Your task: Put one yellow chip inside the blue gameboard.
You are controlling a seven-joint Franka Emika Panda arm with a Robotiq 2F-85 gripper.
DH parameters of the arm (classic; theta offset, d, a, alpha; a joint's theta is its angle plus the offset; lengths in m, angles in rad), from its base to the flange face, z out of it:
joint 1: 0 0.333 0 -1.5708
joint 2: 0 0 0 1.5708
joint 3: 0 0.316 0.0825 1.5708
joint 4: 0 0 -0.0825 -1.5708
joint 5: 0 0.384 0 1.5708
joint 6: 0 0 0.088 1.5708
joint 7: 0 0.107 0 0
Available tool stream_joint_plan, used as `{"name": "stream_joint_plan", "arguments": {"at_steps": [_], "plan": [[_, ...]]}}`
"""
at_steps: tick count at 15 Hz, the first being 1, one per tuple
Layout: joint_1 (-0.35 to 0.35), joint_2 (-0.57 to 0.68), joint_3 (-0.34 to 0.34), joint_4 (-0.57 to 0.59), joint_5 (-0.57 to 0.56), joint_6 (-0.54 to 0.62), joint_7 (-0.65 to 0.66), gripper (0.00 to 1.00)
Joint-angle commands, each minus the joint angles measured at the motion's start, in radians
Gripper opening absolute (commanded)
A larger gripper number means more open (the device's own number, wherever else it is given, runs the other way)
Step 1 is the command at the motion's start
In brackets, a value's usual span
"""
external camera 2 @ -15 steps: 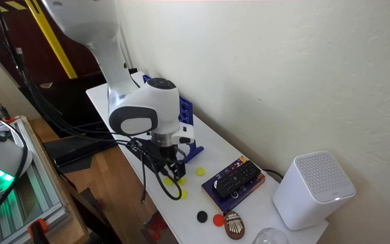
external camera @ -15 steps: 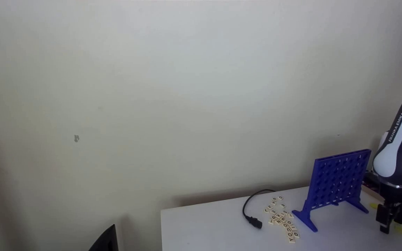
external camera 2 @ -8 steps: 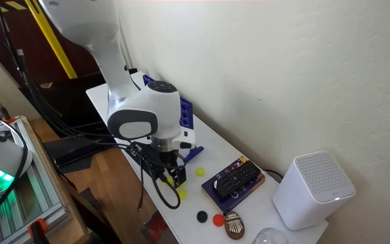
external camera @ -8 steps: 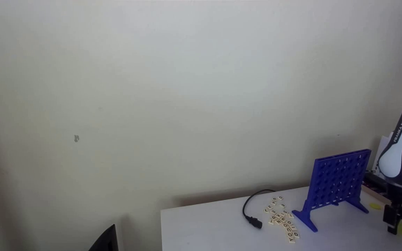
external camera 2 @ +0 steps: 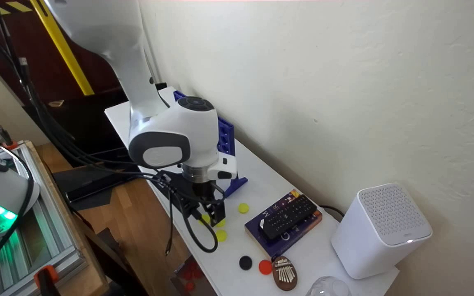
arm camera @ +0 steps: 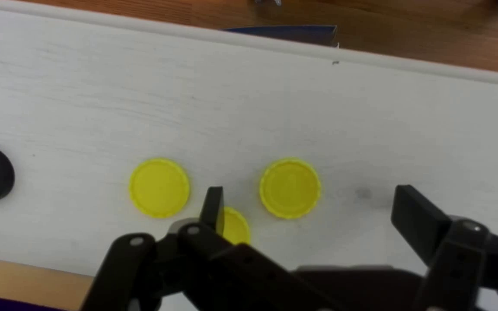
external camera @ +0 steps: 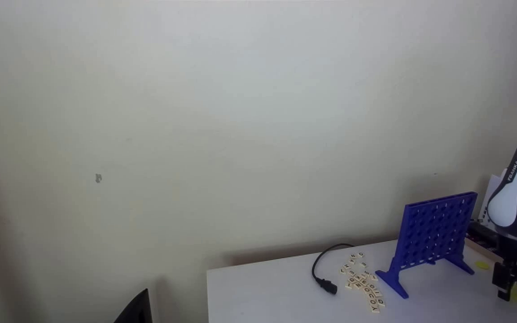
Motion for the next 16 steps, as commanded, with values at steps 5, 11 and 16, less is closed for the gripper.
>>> {"name": "stream_joint_plan", "arguments": {"at_steps": [5, 11, 16], "plan": [[-0.012, -0.011, 0.021, -0.025, -0.024, 0.012, -0.002, 1.00], [-0.009, 0.003, 0.030, -0.009, -0.023, 0.014, 0.000, 0.97], [0.021, 0.014, 0.001, 0.001, -0.032, 0.005, 0.011, 0.93]]}}
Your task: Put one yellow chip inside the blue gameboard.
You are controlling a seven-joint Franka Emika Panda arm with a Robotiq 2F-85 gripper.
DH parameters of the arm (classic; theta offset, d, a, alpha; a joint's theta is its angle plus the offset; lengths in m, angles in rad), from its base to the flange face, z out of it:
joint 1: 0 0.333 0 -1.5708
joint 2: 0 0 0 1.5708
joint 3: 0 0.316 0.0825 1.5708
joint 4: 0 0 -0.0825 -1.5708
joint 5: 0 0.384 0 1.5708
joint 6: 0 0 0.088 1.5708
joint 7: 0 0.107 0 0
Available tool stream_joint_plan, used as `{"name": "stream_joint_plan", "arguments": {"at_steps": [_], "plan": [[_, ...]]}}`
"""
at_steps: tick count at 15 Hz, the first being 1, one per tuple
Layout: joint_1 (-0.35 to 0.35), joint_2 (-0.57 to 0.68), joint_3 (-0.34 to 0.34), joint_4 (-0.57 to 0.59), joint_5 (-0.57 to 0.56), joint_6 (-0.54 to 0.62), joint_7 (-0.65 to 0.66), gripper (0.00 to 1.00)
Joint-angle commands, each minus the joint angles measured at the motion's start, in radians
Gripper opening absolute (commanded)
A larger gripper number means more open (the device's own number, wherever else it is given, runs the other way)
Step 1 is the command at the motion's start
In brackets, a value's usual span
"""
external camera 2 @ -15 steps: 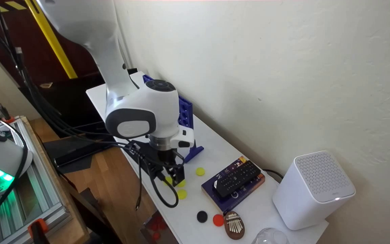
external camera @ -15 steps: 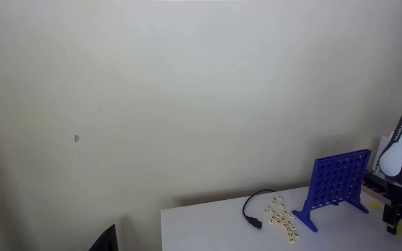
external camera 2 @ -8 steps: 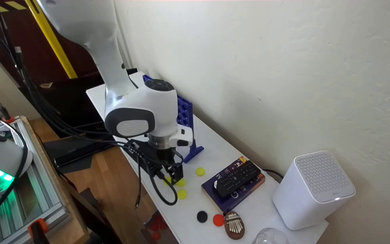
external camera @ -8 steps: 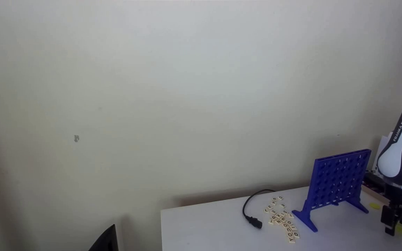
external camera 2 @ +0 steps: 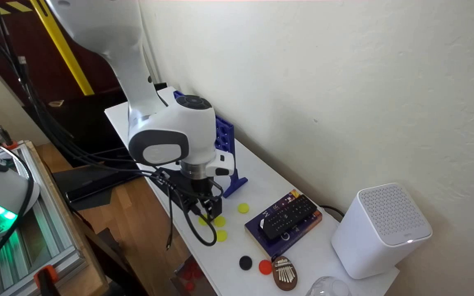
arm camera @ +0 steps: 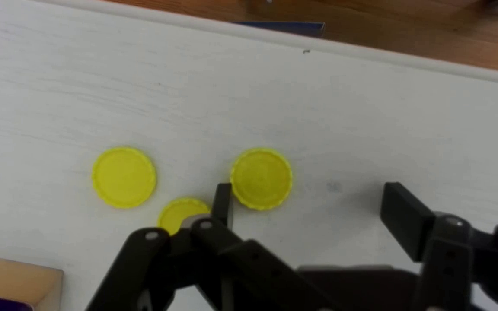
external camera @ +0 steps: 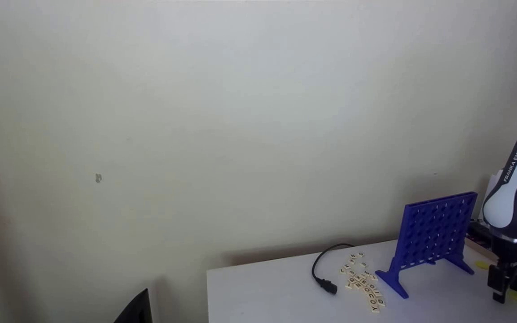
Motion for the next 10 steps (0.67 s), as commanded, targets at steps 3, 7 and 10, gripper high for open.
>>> {"name": "stream_joint_plan", "arguments": {"at_steps": [3, 7, 10], "plan": [[0.022, 0.014, -0.029, 0.009, -0.033, 0.001, 0.013, 0.93], [0.029, 0.020, -0.035, 0.010, -0.034, 0.001, 0.014, 0.56], [0.034, 0.017, -0.043, 0.011, -0.035, 0.003, 0.015, 0.40]]}}
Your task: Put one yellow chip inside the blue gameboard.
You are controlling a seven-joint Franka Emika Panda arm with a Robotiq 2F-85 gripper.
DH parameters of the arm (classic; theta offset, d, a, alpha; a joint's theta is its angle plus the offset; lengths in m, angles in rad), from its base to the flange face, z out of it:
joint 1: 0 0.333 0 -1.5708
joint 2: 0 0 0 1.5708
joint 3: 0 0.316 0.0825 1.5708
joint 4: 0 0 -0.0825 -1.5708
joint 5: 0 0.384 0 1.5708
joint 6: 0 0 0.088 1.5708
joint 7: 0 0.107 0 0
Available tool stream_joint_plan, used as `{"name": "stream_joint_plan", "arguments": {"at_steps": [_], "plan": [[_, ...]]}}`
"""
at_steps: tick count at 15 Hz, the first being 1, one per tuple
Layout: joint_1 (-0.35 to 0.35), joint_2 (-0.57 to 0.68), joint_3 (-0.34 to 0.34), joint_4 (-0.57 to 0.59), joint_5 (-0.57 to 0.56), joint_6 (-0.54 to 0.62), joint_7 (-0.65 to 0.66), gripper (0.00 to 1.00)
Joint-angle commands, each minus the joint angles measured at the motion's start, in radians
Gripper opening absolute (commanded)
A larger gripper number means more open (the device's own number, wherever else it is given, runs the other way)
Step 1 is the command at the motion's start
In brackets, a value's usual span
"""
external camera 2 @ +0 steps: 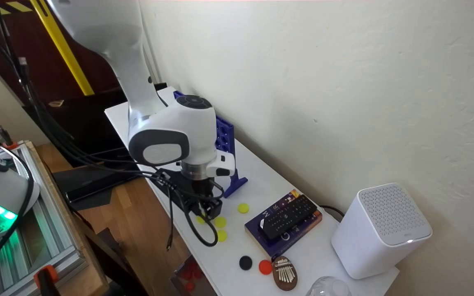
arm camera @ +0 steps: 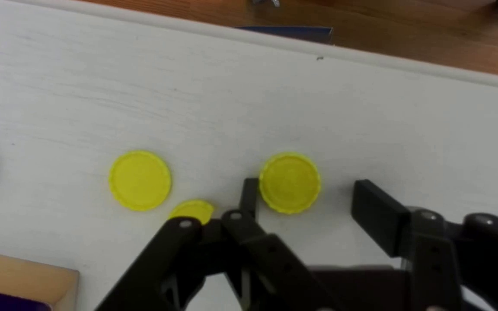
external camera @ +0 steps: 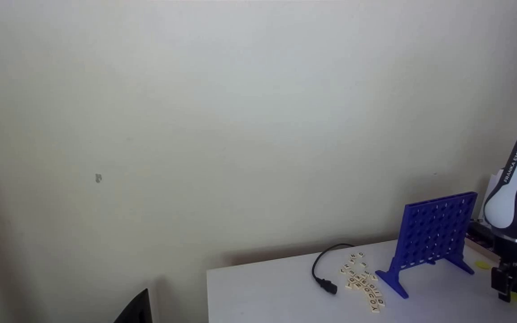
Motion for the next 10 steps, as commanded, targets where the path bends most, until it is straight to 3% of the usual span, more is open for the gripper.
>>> {"name": "stream_joint_plan", "arguments": {"at_steps": [1, 3, 4, 5, 10], "plan": [[0.010, 0.017, -0.016, 0.010, -0.034, 0.005, 0.015, 0.39], [0.013, 0.017, -0.022, 0.011, -0.035, 0.006, 0.016, 0.36], [0.014, 0.016, -0.022, 0.011, -0.035, 0.006, 0.015, 0.29], [0.015, 0.015, -0.023, 0.010, -0.035, 0.007, 0.016, 0.12], [-0.023, -0.023, 0.008, -0.021, -0.028, 0.021, -0.005, 0.10]]}}
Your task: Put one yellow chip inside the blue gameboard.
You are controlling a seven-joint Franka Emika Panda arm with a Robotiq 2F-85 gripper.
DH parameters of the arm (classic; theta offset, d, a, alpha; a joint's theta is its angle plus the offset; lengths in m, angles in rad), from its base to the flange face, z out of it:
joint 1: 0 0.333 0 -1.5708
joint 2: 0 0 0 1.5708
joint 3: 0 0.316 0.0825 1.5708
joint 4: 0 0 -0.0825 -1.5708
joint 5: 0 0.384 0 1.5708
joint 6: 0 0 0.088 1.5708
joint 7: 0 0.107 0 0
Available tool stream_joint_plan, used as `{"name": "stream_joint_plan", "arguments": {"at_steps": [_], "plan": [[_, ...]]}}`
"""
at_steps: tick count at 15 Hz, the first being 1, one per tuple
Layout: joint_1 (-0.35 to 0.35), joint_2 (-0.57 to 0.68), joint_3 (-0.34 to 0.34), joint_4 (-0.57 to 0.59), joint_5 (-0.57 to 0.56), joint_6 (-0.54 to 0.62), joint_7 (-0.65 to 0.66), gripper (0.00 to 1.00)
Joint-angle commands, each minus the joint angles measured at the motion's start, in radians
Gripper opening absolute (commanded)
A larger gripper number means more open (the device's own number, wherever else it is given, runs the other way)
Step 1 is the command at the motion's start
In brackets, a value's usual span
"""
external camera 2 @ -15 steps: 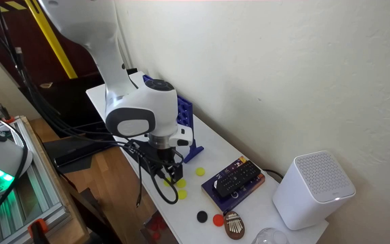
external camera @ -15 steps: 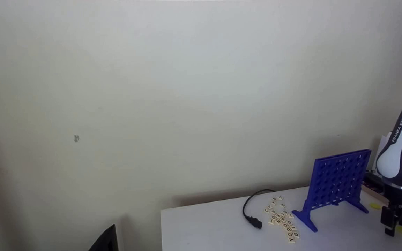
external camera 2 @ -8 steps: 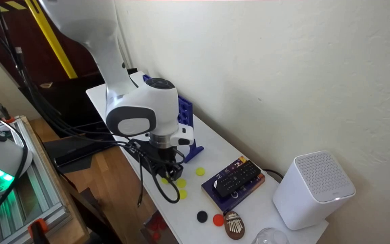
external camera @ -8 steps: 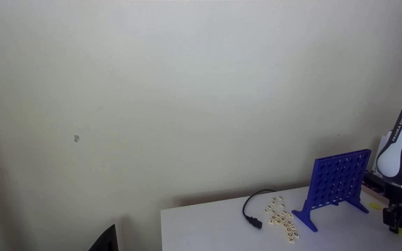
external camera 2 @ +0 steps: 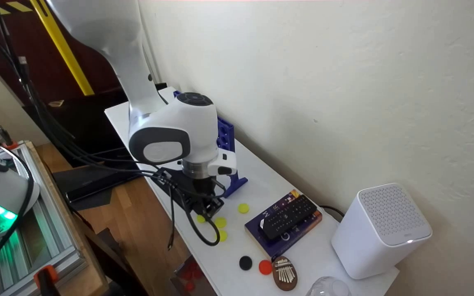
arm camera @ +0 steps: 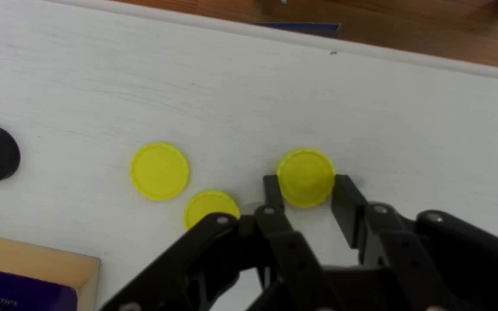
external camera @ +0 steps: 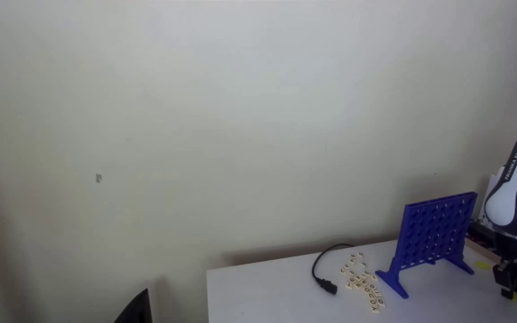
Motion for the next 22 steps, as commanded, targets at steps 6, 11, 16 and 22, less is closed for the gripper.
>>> {"name": "stream_joint_plan", "arguments": {"at_steps": [6, 11, 16, 22], "plan": [[-0.095, -0.076, 0.066, -0.099, -0.027, 0.081, -0.027, 0.10], [-0.193, -0.168, 0.130, -0.208, -0.030, 0.159, -0.029, 0.10], [-0.289, -0.278, 0.190, -0.310, -0.031, 0.230, -0.003, 0.10], [-0.471, -0.384, 0.363, -0.416, -0.053, 0.374, 0.017, 0.10]]}}
